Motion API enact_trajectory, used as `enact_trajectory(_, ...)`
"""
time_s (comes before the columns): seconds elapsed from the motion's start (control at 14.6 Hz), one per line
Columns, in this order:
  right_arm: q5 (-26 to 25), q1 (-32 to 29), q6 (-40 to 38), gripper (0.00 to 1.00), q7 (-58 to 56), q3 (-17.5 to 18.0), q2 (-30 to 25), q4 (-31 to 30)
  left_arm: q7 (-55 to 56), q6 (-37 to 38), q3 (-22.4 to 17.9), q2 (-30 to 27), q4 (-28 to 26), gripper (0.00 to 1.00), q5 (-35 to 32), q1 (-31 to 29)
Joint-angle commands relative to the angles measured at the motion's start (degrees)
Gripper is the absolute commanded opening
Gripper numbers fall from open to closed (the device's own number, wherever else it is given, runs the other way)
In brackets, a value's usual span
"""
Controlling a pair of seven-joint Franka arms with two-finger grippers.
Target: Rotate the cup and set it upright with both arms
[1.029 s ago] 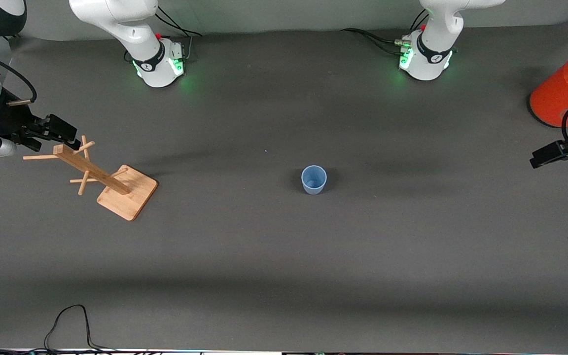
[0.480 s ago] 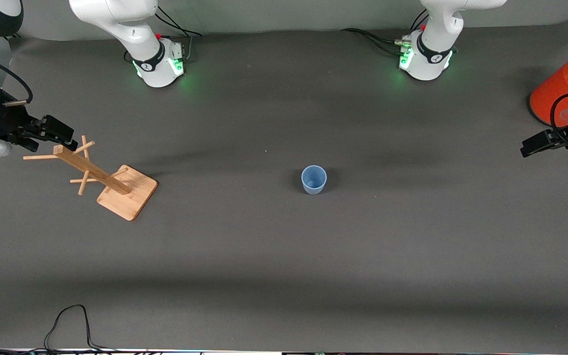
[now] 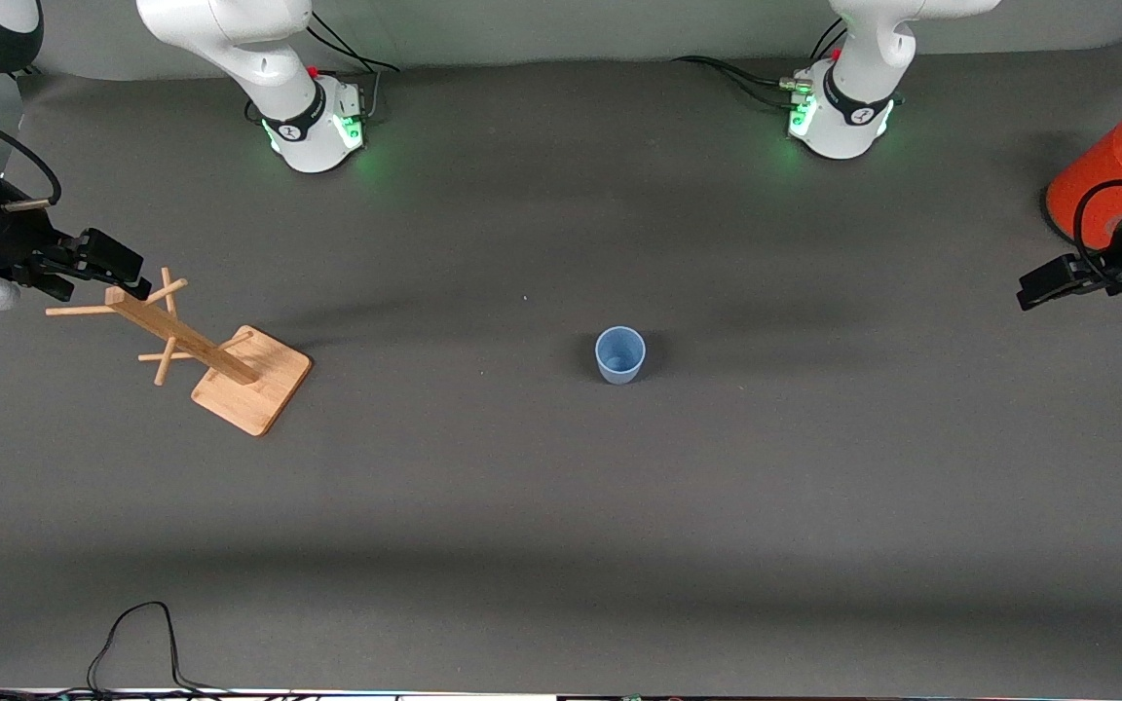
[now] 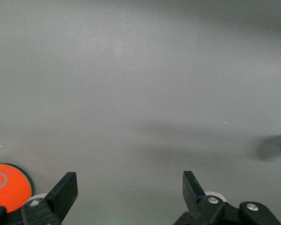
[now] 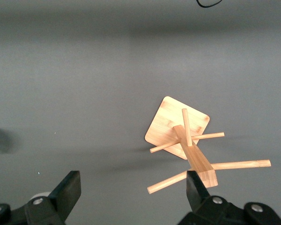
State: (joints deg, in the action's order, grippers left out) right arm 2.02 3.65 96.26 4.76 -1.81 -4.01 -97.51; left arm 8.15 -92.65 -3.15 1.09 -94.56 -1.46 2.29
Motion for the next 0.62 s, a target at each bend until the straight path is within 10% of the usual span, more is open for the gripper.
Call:
enact_trajectory(0.0,0.70,0.13,-0.37,1.00,-0.71,-0.30,0.84,1.53,1.25,1.59,0.95,0.14,1.40,1.00,-0.65,-0.71)
enact_trajectory(0.55,0.97,0.04,-0.46,1.00,-1.24,-0.39,1.54,2.14,1.16,1.68,0.86,0.14,1.40,1.00,-0.65,-0.18)
